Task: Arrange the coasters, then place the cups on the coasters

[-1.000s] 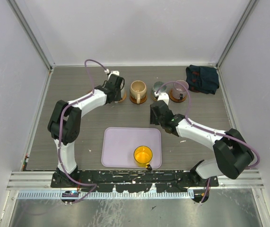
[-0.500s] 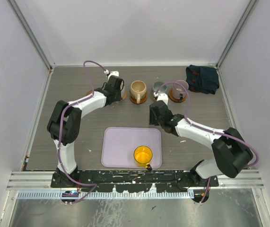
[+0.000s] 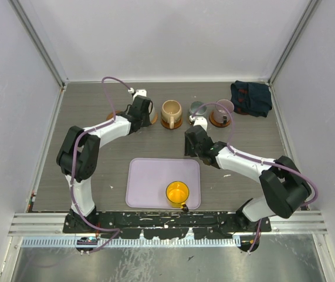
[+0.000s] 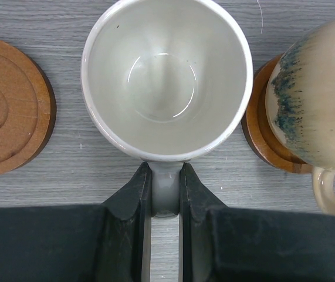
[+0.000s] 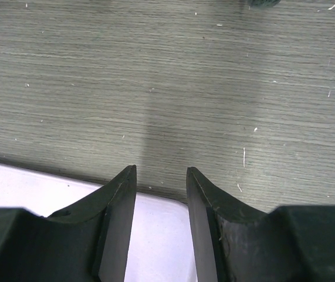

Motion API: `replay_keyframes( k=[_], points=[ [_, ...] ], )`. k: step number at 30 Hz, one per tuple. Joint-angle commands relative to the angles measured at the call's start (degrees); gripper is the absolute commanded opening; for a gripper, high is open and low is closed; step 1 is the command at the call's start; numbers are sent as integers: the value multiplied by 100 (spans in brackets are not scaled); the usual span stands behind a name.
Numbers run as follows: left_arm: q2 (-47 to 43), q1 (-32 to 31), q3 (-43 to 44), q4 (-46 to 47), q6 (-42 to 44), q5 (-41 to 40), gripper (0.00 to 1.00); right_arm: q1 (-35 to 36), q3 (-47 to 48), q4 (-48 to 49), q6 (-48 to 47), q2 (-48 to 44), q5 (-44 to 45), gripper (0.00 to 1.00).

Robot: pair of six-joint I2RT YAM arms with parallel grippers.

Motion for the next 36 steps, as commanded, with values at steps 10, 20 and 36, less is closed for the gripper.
replay_keyframes(
  k=[10,20,36],
  points=[
    [-455,19,170,997,161,-266,0,-1,173,298,74,34,-49,44],
    [-374,19,270,988,161,-211,0,-5,191,323,100,103,-84,44],
    [-182,18,484,449,-160,-115,0,-1,200,343,133,124,-177,44]
  ],
)
